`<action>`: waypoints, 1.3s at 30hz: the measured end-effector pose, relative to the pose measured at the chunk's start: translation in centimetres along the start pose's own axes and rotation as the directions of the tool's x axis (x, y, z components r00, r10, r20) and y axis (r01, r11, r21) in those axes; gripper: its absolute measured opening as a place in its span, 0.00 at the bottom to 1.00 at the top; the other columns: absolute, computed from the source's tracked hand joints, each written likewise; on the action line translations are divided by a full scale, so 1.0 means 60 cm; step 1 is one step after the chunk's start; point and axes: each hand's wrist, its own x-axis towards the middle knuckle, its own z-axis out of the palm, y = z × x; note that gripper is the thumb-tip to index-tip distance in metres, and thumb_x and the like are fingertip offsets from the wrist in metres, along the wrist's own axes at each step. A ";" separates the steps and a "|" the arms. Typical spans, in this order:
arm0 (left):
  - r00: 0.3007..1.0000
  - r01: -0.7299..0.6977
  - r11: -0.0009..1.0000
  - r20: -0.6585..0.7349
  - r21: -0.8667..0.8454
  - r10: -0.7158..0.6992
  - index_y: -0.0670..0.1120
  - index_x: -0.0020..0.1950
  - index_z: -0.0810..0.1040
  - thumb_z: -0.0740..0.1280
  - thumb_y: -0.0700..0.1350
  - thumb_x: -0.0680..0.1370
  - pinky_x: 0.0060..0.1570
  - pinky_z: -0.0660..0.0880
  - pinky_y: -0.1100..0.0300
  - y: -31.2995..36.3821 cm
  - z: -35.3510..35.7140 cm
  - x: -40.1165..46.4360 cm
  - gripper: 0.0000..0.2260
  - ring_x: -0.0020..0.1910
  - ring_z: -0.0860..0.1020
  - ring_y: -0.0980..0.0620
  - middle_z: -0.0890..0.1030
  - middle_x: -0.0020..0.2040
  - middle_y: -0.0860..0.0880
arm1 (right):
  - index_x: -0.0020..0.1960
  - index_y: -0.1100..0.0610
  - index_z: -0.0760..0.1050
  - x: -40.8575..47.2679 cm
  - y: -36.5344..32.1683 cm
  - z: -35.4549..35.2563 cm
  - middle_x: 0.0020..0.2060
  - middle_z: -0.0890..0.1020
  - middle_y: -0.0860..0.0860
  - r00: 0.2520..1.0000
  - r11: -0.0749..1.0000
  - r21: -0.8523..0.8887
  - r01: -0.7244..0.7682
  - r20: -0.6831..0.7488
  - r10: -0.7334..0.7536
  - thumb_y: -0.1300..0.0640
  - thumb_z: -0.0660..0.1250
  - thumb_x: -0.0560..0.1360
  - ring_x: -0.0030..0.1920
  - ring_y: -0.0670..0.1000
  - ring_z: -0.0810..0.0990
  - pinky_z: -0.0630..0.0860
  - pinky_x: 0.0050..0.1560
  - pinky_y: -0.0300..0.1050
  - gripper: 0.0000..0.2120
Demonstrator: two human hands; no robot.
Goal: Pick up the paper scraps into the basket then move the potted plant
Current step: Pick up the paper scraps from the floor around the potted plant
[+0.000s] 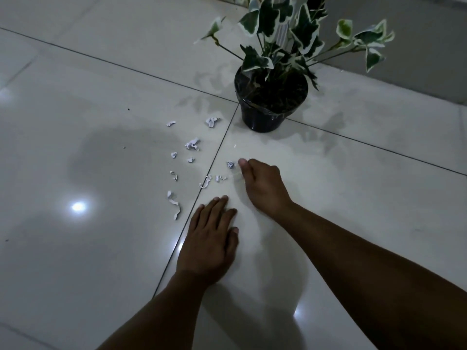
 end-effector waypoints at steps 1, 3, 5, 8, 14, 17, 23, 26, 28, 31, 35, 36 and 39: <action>1.000 0.000 1.000 0.002 -0.002 0.000 0.48 0.71 0.74 0.60 0.50 0.81 0.78 0.51 0.53 0.001 0.000 0.000 0.19 0.78 0.61 0.50 0.67 0.77 0.47 | 0.37 0.54 0.71 0.006 0.000 -0.001 0.32 0.77 0.50 0.998 0.993 0.094 -0.066 -0.003 0.067 0.44 0.54 0.84 0.37 0.53 0.76 0.68 0.40 0.46 0.22; 1.000 0.001 1.000 0.005 0.000 -0.001 0.48 0.71 0.73 0.60 0.51 0.81 0.78 0.50 0.54 0.001 0.000 -0.001 0.19 0.78 0.60 0.50 0.66 0.77 0.48 | 0.37 0.55 0.70 0.018 -0.003 -0.005 0.31 0.77 0.49 0.966 0.893 0.370 -0.258 0.079 0.246 0.45 0.57 0.83 0.30 0.51 0.73 0.69 0.35 0.45 0.20; 1.000 0.005 1.000 0.009 0.002 -0.005 0.49 0.71 0.73 0.60 0.51 0.81 0.78 0.50 0.54 0.001 0.000 0.000 0.19 0.78 0.60 0.50 0.66 0.78 0.48 | 0.43 0.56 0.73 0.027 -0.008 -0.014 0.32 0.75 0.52 0.904 0.662 0.618 -0.424 0.247 0.349 0.51 0.60 0.83 0.24 0.48 0.68 0.64 0.27 0.41 0.13; 1.000 -0.005 1.000 0.007 -0.002 0.005 0.48 0.71 0.73 0.60 0.51 0.81 0.78 0.51 0.52 0.000 0.001 0.000 0.19 0.78 0.60 0.50 0.66 0.78 0.47 | 0.52 0.59 0.79 0.035 -0.006 -0.025 0.32 0.71 0.52 0.891 0.546 0.706 -0.451 0.319 0.322 0.55 0.59 0.84 0.24 0.47 0.62 0.58 0.26 0.38 0.12; 1.000 -0.010 1.000 0.020 0.004 0.010 0.47 0.72 0.72 0.58 0.51 0.82 0.78 0.53 0.50 -0.002 0.003 -0.001 0.19 0.79 0.59 0.49 0.65 0.78 0.47 | 0.31 0.53 0.64 0.039 -0.018 -0.030 0.25 0.64 0.49 0.856 0.594 0.629 -0.502 0.265 0.444 0.36 0.54 0.81 0.23 0.48 0.60 0.57 0.26 0.39 0.27; 0.999 -0.008 1.000 0.044 0.000 0.008 0.48 0.74 0.70 0.57 0.51 0.83 0.78 0.52 0.50 -0.004 0.004 0.000 0.20 0.80 0.57 0.50 0.63 0.79 0.47 | 0.29 0.54 0.62 0.044 -0.015 -0.028 0.24 0.68 0.50 0.876 0.757 0.451 -0.472 0.142 0.461 0.35 0.50 0.81 0.25 0.51 0.68 0.66 0.31 0.45 0.29; 0.995 -0.069 0.998 0.069 0.000 0.068 0.49 0.80 0.62 0.53 0.52 0.84 0.78 0.49 0.50 -0.018 -0.001 -0.023 0.24 0.81 0.50 0.51 0.56 0.82 0.47 | 0.49 0.58 0.72 0.037 -0.023 -0.027 0.45 0.77 0.51 0.953 0.946 0.111 -0.304 0.044 0.301 0.54 0.56 0.84 0.46 0.51 0.75 0.65 0.46 0.41 0.10; 0.993 -0.080 0.997 0.085 -0.016 0.081 0.49 0.80 0.61 0.52 0.54 0.84 0.78 0.48 0.52 -0.022 -0.005 -0.024 0.24 0.81 0.50 0.51 0.55 0.82 0.47 | 0.55 0.57 0.67 0.033 -0.035 -0.019 0.46 0.78 0.53 0.976 0.978 -0.009 -0.208 0.068 0.208 0.55 0.55 0.84 0.47 0.54 0.77 0.71 0.46 0.47 0.06; 0.993 -0.067 0.998 0.097 -0.020 0.068 0.50 0.80 0.61 0.52 0.54 0.84 0.78 0.47 0.53 -0.021 -0.008 -0.022 0.24 0.81 0.49 0.52 0.55 0.82 0.48 | 0.58 0.58 0.65 0.033 -0.041 -0.010 0.47 0.79 0.56 0.982 0.982 -0.130 -0.135 0.118 0.150 0.53 0.54 0.84 0.47 0.56 0.79 0.74 0.46 0.51 0.08; 0.991 -0.053 0.998 0.120 -0.030 0.056 0.52 0.81 0.58 0.50 0.56 0.85 0.78 0.42 0.56 -0.021 -0.009 -0.022 0.24 0.81 0.45 0.54 0.50 0.82 0.50 | 0.66 0.58 0.62 0.039 -0.045 0.004 0.51 0.81 0.58 0.981 0.940 -0.339 -0.037 0.167 0.099 0.56 0.57 0.83 0.47 0.58 0.80 0.71 0.41 0.50 0.13; 0.990 -0.054 0.999 0.131 0.006 0.053 0.52 0.82 0.56 0.50 0.57 0.85 0.79 0.43 0.55 -0.023 -0.011 -0.023 0.25 0.81 0.43 0.55 0.48 0.82 0.51 | 0.65 0.61 0.65 0.046 -0.048 0.012 0.55 0.80 0.60 0.979 0.897 -0.441 -0.012 0.179 0.101 0.60 0.57 0.81 0.51 0.60 0.80 0.68 0.42 0.47 0.13; 0.990 -0.053 0.998 0.132 0.021 0.050 0.52 0.81 0.57 0.50 0.57 0.85 0.79 0.43 0.55 -0.022 -0.011 -0.023 0.25 0.81 0.44 0.55 0.49 0.82 0.51 | 0.64 0.61 0.67 0.049 -0.047 0.011 0.55 0.80 0.60 0.978 0.917 -0.396 -0.047 0.168 0.123 0.59 0.57 0.82 0.52 0.60 0.80 0.68 0.43 0.47 0.12; 0.992 -0.047 0.998 0.121 0.037 0.042 0.52 0.81 0.59 0.51 0.57 0.85 0.79 0.45 0.55 -0.019 -0.011 -0.023 0.25 0.81 0.46 0.54 0.51 0.82 0.51 | 0.57 0.62 0.72 0.061 -0.047 0.005 0.51 0.80 0.60 0.977 0.967 -0.192 -0.169 0.097 0.191 0.53 0.52 0.85 0.53 0.60 0.79 0.66 0.46 0.46 0.15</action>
